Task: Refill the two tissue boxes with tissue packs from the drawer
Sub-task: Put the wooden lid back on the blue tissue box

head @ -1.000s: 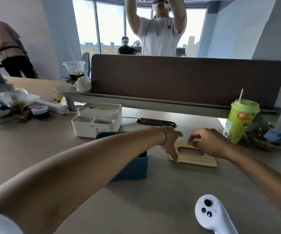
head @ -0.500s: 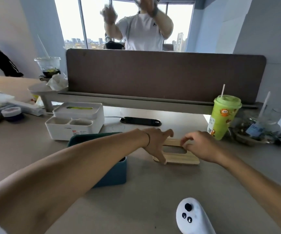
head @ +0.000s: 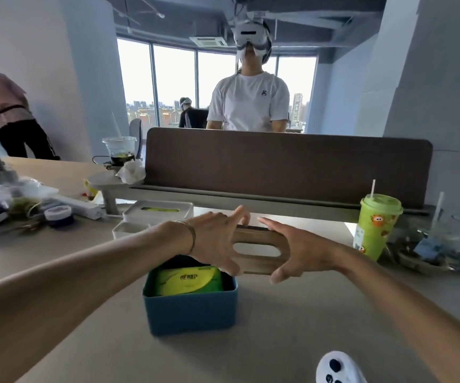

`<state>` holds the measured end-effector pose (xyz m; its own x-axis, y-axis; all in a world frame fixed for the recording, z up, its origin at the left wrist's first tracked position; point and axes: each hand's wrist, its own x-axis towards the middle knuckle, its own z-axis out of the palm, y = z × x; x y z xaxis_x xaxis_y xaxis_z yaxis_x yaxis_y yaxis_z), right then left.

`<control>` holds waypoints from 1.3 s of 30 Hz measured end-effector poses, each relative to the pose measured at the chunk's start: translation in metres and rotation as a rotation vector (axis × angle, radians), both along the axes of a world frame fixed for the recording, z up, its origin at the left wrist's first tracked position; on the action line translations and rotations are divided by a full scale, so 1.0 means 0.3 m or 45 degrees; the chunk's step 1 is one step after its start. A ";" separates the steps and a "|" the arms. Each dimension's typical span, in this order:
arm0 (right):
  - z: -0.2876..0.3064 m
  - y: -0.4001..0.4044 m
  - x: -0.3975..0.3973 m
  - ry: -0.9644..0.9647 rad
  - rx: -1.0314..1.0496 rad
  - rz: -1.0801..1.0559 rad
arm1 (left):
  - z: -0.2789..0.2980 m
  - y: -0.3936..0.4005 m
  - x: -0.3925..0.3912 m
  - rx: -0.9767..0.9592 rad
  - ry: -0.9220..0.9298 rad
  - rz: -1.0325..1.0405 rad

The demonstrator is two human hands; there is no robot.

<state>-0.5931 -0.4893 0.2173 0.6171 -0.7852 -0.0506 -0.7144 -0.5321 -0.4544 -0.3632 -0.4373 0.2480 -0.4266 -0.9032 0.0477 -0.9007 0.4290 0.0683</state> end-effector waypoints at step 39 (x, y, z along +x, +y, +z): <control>0.016 0.089 0.352 0.199 0.022 0.216 | -0.087 0.173 0.422 0.127 0.158 0.140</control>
<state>-0.4874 -0.4626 0.2222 0.7237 -0.6693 -0.1685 -0.6779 -0.6435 -0.3555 -0.2366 -0.3854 0.2221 -0.3217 -0.9468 0.0018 -0.9237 0.3143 0.2193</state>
